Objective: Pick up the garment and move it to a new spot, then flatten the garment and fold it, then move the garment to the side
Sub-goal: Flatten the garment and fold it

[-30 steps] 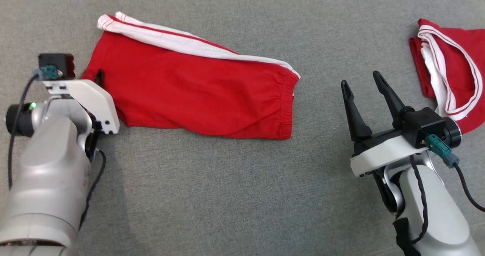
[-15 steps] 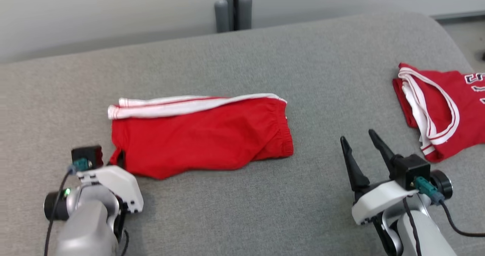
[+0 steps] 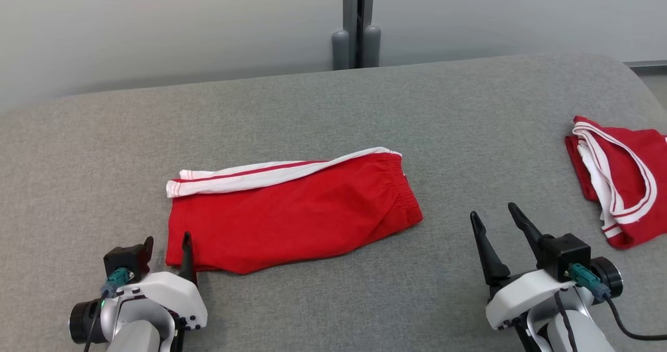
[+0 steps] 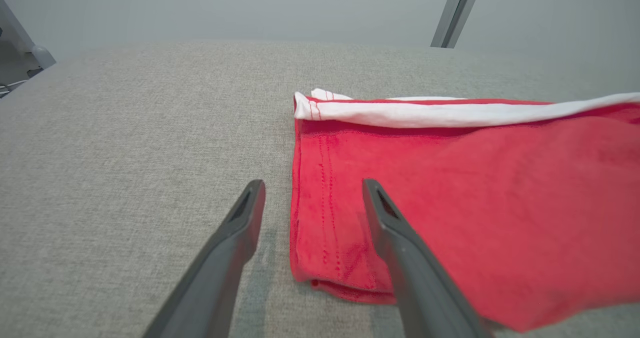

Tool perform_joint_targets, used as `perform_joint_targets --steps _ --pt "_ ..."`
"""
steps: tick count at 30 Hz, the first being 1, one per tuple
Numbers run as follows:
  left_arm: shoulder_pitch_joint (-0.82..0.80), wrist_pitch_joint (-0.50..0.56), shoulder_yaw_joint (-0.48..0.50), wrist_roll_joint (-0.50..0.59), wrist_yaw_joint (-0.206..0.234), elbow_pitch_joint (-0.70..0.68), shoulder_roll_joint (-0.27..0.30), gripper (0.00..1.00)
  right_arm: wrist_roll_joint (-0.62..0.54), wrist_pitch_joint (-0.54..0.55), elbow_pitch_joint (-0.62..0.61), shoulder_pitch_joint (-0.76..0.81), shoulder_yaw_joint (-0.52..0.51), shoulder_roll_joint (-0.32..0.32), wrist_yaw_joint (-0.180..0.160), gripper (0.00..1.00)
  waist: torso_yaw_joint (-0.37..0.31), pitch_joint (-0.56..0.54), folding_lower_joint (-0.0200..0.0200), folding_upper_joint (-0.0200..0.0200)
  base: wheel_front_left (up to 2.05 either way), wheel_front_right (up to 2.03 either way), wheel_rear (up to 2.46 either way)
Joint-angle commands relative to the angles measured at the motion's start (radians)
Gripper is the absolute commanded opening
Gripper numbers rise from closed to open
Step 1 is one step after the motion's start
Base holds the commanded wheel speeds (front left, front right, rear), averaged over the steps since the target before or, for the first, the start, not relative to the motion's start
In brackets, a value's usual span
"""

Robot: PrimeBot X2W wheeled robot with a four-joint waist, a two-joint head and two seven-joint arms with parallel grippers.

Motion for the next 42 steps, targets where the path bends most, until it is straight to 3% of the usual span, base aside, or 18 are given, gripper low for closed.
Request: perform_joint_targets --steps 1,8,14,25,30,31,32,33,37,42 --pt "0.012 -0.004 0.003 0.006 0.005 -0.017 -0.001 1.00 0.004 0.001 -0.003 -0.012 0.002 -0.005 0.000 1.00 0.015 0.011 0.0000 -0.0001 0.00 0.00 0.00" --pt "0.066 -0.004 -0.013 0.031 -0.010 -0.110 -0.017 1.00 0.065 0.001 0.025 -0.093 0.028 -0.006 0.000 1.00 0.103 0.052 0.0000 -0.0001 0.00 0.00 0.00" --pt "0.068 -0.004 -0.022 0.032 -0.019 -0.151 -0.025 1.00 0.130 0.001 0.170 -0.199 0.040 -0.006 0.000 1.00 0.173 0.089 0.0000 -0.0001 0.00 0.00 0.00" --pt "0.065 -0.004 -0.040 0.034 -0.021 -0.210 -0.026 1.00 0.188 0.001 0.387 -0.234 0.037 -0.007 0.000 1.00 0.198 0.118 0.0000 -0.0001 0.00 0.00 0.00" --pt "0.069 -0.004 -0.046 0.039 -0.023 -0.227 -0.026 1.00 0.326 0.002 0.400 -0.201 0.094 -0.004 0.000 1.00 0.193 0.120 0.0000 -0.0001 0.00 0.00 0.00" --pt "0.071 -0.004 -0.046 0.042 -0.024 -0.229 -0.026 1.00 0.360 0.002 0.397 -0.194 0.113 -0.003 0.000 0.49 0.192 0.119 0.0000 -0.0001 0.00 0.00 0.00" --pt "0.072 -0.004 -0.047 0.042 -0.025 -0.231 -0.026 1.00 0.391 0.003 0.391 -0.190 0.130 -0.001 0.000 0.22 0.191 0.118 0.0000 -0.0001 0.00 0.00 0.00" --pt "0.074 -0.004 -0.047 0.043 -0.025 -0.232 -0.026 1.00 0.424 0.003 0.385 -0.187 0.150 0.000 0.000 0.00 0.191 0.116 0.0000 -0.0001 0.00 0.00 0.00" --pt "0.079 -0.004 -0.053 0.048 -0.022 -0.236 -0.027 1.00 0.515 0.003 0.366 -0.187 0.170 -0.002 0.000 0.00 0.188 0.106 0.0000 -0.0001 0.00 0.00 0.00" --pt "0.089 -0.004 -0.056 0.047 -0.016 -0.237 -0.026 1.00 0.512 0.001 0.334 -0.198 0.129 -0.006 0.000 0.00 0.180 0.087 0.0000 -0.0001 0.00 0.00 0.00"
